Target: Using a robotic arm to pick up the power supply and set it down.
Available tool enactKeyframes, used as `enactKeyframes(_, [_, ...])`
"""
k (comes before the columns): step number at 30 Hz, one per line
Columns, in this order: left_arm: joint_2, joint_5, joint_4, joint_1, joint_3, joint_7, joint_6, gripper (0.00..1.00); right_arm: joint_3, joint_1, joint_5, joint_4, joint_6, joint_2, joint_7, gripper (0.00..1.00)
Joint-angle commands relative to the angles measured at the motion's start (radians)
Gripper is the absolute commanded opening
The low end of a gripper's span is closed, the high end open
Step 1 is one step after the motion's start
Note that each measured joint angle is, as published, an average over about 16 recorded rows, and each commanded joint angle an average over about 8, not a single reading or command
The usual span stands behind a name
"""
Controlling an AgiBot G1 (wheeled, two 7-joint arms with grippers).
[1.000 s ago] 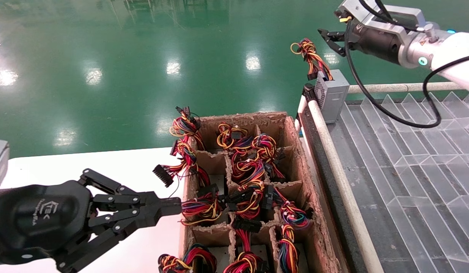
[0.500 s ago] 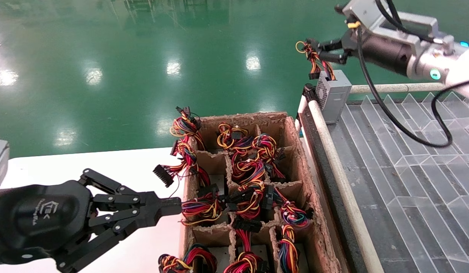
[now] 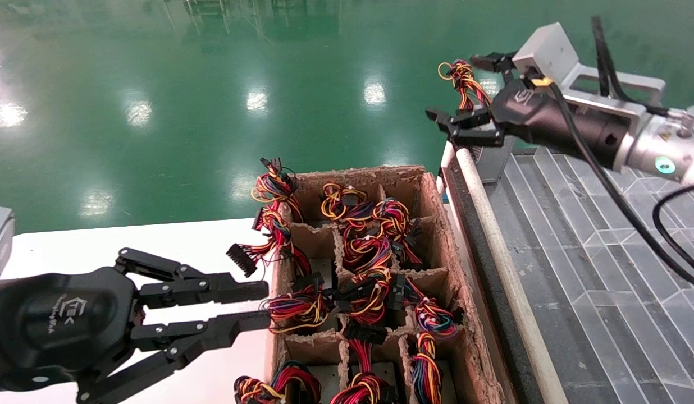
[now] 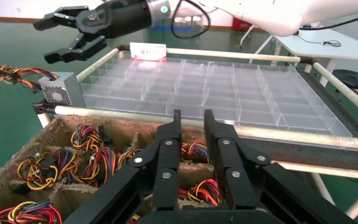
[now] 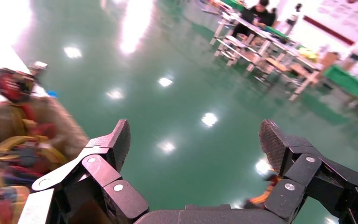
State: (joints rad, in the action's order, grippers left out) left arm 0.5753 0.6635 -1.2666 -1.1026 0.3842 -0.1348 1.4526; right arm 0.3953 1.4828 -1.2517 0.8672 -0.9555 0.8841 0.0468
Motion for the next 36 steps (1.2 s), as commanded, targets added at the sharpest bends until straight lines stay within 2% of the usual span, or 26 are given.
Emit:
enactKeyframes(1, [0.000, 0.000, 0.000, 0.000, 0.000, 0.000, 0.000, 1.00, -0.006, -0.021, 0.027, 0.022, -0.028, -0.014, -0.012, 1.00])
enactKeyframes(36, [0.000, 0.000, 0.000, 0.000, 0.000, 0.000, 0.000, 1.00, -0.112, -0.394, 0.503, 0.403, -0.521, -0.263, -0.226, 1.00])
